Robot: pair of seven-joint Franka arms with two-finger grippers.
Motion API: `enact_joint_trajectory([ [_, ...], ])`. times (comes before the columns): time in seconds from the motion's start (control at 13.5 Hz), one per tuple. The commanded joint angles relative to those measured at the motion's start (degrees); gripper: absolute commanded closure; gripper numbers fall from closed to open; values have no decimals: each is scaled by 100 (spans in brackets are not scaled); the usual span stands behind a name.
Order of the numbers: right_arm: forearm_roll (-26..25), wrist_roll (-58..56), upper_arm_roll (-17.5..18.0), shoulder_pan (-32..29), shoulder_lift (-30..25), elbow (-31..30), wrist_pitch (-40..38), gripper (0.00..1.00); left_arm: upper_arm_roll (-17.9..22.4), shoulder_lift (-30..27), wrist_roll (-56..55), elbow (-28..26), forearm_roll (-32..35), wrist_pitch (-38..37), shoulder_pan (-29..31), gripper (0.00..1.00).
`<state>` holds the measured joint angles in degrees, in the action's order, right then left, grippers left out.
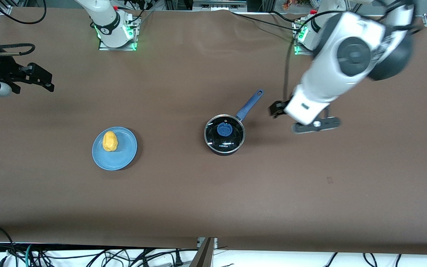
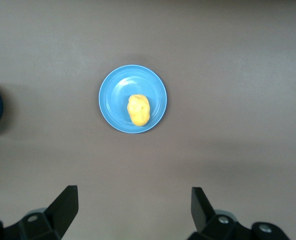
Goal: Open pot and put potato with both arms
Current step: 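Reach the left gripper to the pot lid's blue knob and grasp it, then hold the lid knob while the right gripper reaches the yellow potato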
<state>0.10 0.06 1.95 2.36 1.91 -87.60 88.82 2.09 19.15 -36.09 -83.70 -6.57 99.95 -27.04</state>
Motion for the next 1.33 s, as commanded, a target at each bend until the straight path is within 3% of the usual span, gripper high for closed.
enact_joint_trajectory([
  [0.0,-54,82,34,-34,55,156,-93,0,55,386,-311,143,-55,505,-239,0],
  [0.22,-62,82,42,-25,46,156,-102,0,-138,869,-311,161,-55,1129,-521,0],
  [0.67,-80,56,34,-25,55,121,-93,0,-148,1529,-329,161,-38,1992,-925,0],
  [0.89,-80,38,42,-16,588,121,-14,0,-148,1679,-329,161,-38,2019,-1048,0],
  [1.04,-245,30,51,28,1378,147,-75,0,-148,1758,-320,161,-20,2028,-1127,0],
  [1.26,-265,56,42,71,1610,51,142,0,-148,1890,-329,161,-11,2204,-1224,0],
])
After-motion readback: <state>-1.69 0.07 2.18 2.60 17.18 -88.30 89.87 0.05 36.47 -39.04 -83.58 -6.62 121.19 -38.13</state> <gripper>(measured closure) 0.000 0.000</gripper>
